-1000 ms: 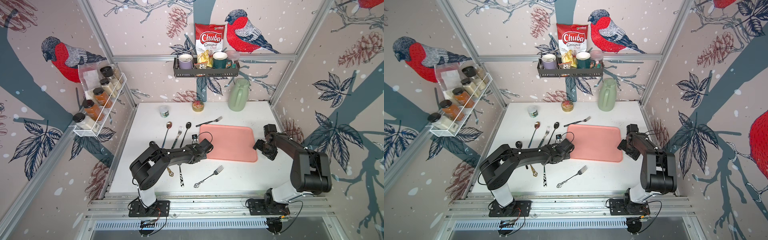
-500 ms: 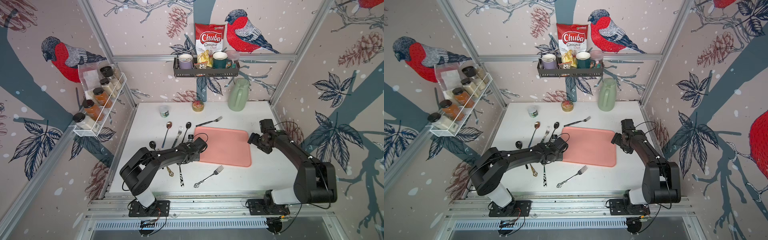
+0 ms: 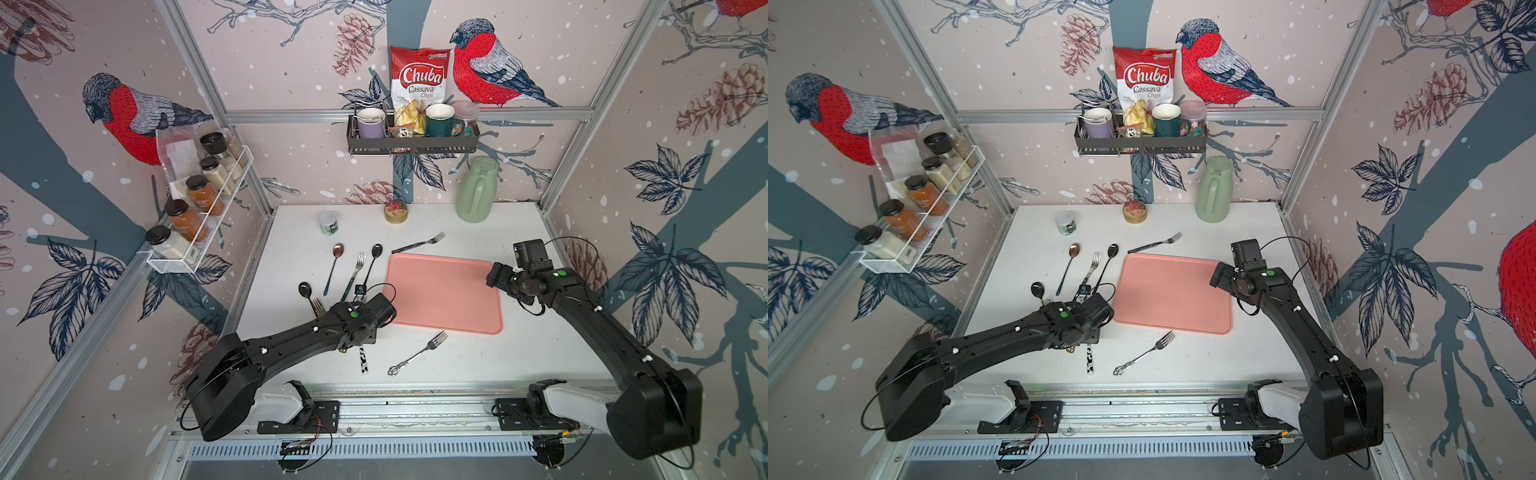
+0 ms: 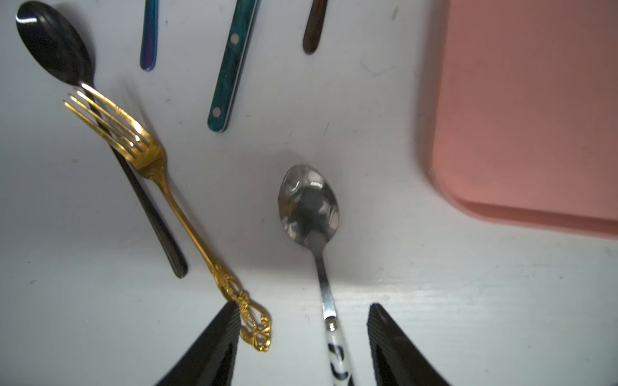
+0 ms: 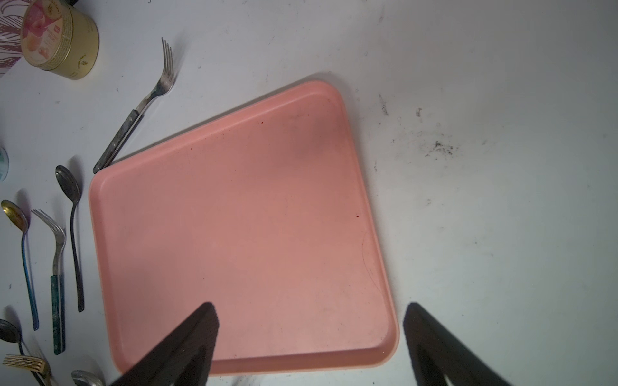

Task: Set the spoon and fork side by side
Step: Pick up the fork at the center of the board.

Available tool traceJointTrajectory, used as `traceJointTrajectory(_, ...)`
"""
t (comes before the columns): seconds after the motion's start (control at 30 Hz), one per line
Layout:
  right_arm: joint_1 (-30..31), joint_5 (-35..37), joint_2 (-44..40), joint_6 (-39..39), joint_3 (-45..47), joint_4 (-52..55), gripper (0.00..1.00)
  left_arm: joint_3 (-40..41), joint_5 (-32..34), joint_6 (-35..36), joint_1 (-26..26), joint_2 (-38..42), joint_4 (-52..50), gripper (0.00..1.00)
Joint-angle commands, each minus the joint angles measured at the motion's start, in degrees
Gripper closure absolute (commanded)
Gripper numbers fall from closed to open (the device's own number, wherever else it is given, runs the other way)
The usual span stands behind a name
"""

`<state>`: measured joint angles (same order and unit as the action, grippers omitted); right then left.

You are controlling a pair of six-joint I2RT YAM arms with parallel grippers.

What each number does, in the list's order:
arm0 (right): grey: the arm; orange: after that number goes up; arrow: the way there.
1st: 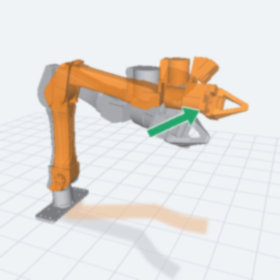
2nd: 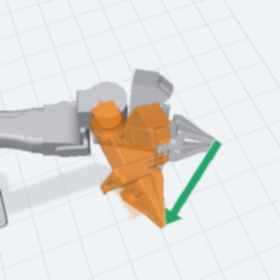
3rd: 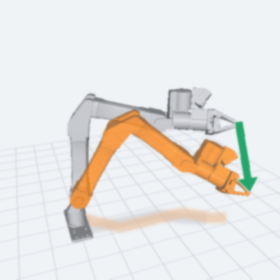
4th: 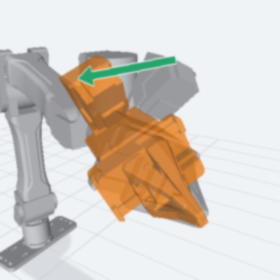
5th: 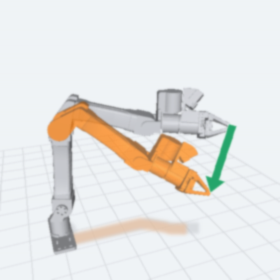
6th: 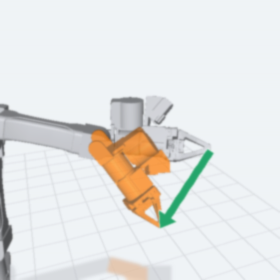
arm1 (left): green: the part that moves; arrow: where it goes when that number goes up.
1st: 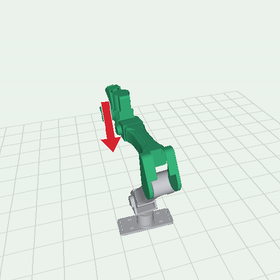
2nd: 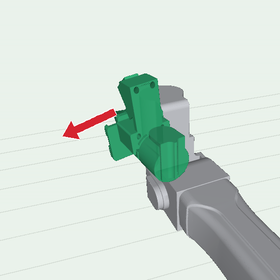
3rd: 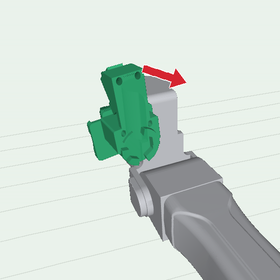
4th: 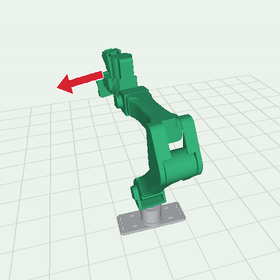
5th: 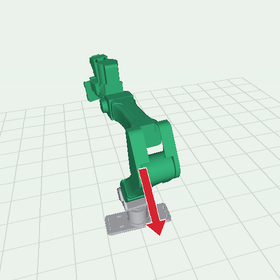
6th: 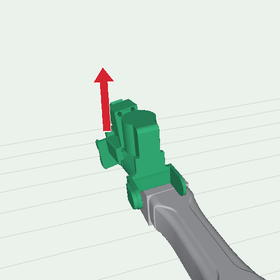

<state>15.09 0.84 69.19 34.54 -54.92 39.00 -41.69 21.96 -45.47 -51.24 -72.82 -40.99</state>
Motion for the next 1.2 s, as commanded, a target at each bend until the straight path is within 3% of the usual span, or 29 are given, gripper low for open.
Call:
traceJointTrajectory(0.0,1.4,-1.4,-0.3,1.2,0.6,-1.3,0.11,4.4,-3.8,-1.3,-5.1,5.7,6.1,0.38)
traceJointTrajectory(0.1,2.4,-2.4,0.4,1.6,1.5,-2.7,0.11,9.4,-12.9,6.5,-7.7,8.4,19.2,0.36)
traceJointTrajectory(0.27,3.6,-2.4,1.0,0.7,1.0,-2.8,0.1,10.7,-21.9,17.1,-8.4,4.7,31.9,0.46)
traceJointTrajectory(0.4,4.0,-2.5,1.0,0.3,0.4,-2.8,0.09,2.9,-17.9,24.7,-13.2,-4.7,29.5,0.5)
traceJointTrajectory(0.6,4.0,-2.1,1.0,-0.4,-0.4,-2.2,0.09,-7.5,-14.9,27.7,-16.6,-18.5,22.7,0.54)
traceJointTrajectory(0.87,3.7,-1.7,1.7,-1.1,-0.9,-1.9,0.08,-8.5,-15.0,28.2,-18.5,-23.5,23.8,0.64)
traceJointTrajectory(1.07,3.1,-2.1,2.4,-1.4,-2.1,-1.3,0.08,-9.1,-11.3,27.8,-18.6,-25.0,21.7,0.79)
traceJointTrajectory(1.17,2.6,-2.3,2.4,-1.8,-2.1,-1.1,0.08,-9.3,-10.8,27.5,-18.6,-25.0,20.9,0.93)
